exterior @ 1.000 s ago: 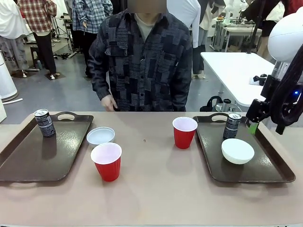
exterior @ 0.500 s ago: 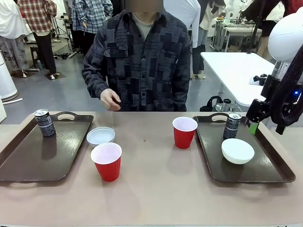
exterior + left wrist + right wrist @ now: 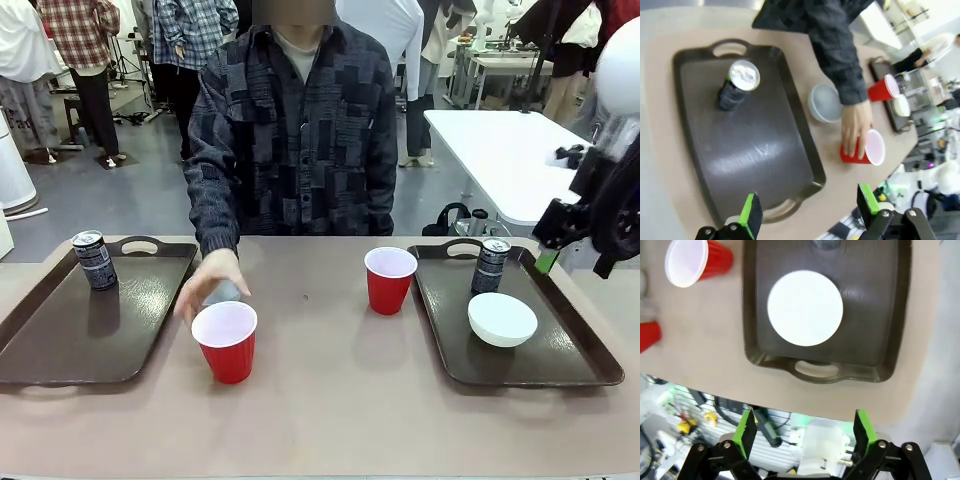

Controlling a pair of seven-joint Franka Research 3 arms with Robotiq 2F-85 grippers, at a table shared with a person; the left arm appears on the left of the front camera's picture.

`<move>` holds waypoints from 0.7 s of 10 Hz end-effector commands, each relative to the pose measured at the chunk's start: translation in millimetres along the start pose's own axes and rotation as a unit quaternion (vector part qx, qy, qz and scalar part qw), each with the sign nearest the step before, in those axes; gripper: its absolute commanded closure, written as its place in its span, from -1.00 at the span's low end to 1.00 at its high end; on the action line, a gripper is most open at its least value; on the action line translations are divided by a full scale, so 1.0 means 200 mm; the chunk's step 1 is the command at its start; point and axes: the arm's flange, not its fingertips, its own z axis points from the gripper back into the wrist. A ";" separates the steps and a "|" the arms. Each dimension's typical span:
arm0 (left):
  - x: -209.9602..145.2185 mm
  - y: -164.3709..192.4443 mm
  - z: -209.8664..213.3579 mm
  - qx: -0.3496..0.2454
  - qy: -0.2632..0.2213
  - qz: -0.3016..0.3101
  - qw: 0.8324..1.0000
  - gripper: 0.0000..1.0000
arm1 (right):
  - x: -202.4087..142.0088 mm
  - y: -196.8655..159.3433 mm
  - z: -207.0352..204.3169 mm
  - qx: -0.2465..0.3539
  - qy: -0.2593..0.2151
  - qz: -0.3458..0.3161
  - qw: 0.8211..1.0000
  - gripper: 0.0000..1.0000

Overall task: Prepare tableware on both trays.
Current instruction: Pick up a Picnic Bowl from the table and place it on a Handle tray.

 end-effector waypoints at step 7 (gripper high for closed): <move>0.30 -0.71 -0.56 0.240 0.144 -0.101 0.955 -1.00 | -0.34 -1.05 0.60 0.341 -0.045 -0.018 0.939 -1.00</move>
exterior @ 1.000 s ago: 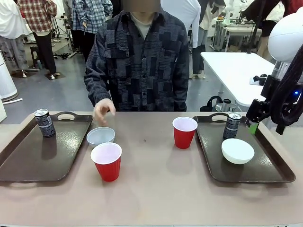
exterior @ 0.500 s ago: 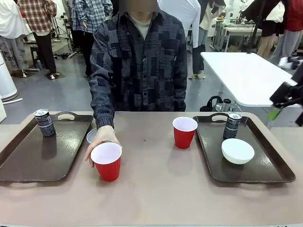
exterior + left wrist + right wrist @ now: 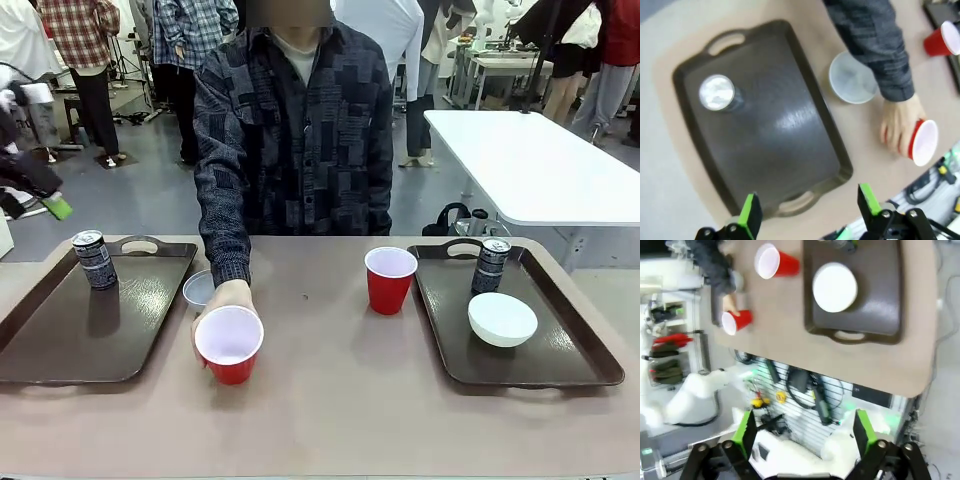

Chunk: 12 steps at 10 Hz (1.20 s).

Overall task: Prepare tableware on both trays.
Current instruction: Pick up a Picnic Bowl from the table and place it on a Handle tray.

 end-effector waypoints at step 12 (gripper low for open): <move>-0.34 -0.21 -0.01 -0.010 0.040 -0.083 0.996 -1.00 | 0.24 -0.43 0.14 0.185 0.004 -0.049 0.981 -1.00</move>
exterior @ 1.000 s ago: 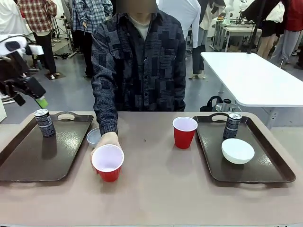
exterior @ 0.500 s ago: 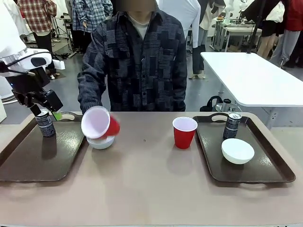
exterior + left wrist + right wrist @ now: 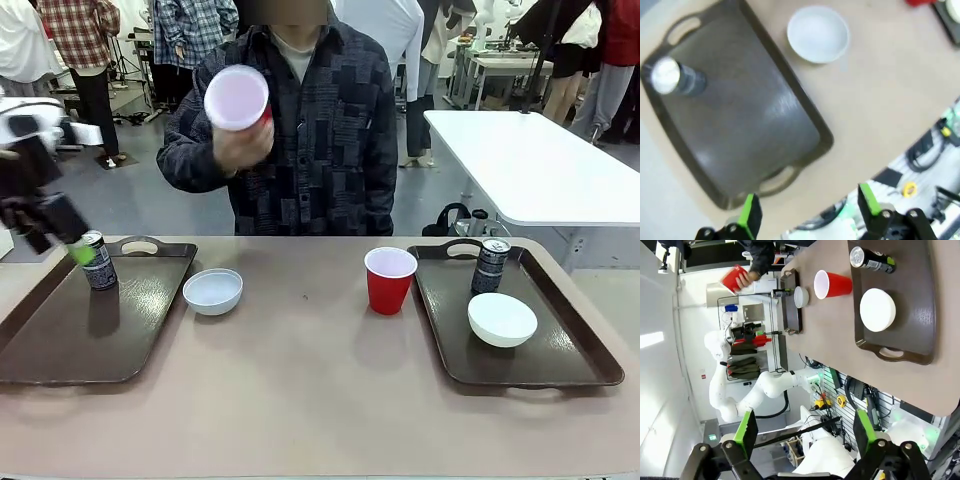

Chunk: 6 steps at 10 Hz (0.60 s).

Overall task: Prepare tableware on both trays.
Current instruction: Pick up a Picnic Bowl from the table and place it on a Handle tray.

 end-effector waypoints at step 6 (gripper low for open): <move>-0.02 0.07 -0.03 -0.010 0.004 0.017 1.000 -1.00 | -0.02 -0.02 -0.02 -0.008 -0.002 0.001 1.000 -1.00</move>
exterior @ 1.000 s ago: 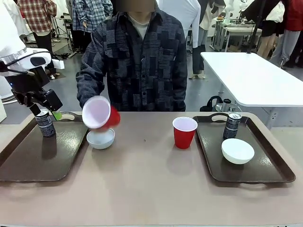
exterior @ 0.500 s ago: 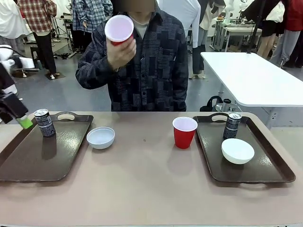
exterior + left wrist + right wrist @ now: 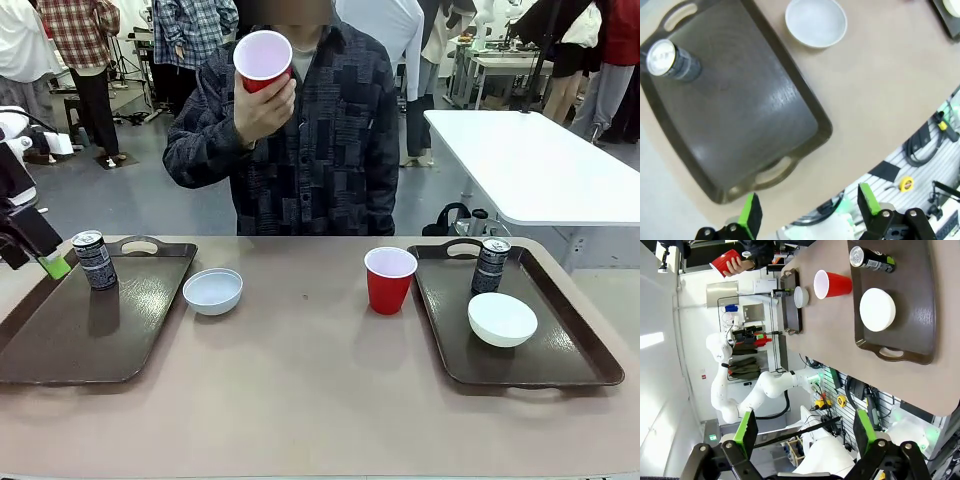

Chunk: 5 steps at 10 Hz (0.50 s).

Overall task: Prepare tableware on both trays.
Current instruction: Pick up a Picnic Bowl from the table and place it on a Handle tray.

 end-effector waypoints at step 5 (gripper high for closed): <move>0.31 -0.06 -0.14 0.029 -0.047 0.055 0.997 -1.00 | -0.02 -0.01 -0.02 -0.008 -0.002 0.002 1.000 -1.00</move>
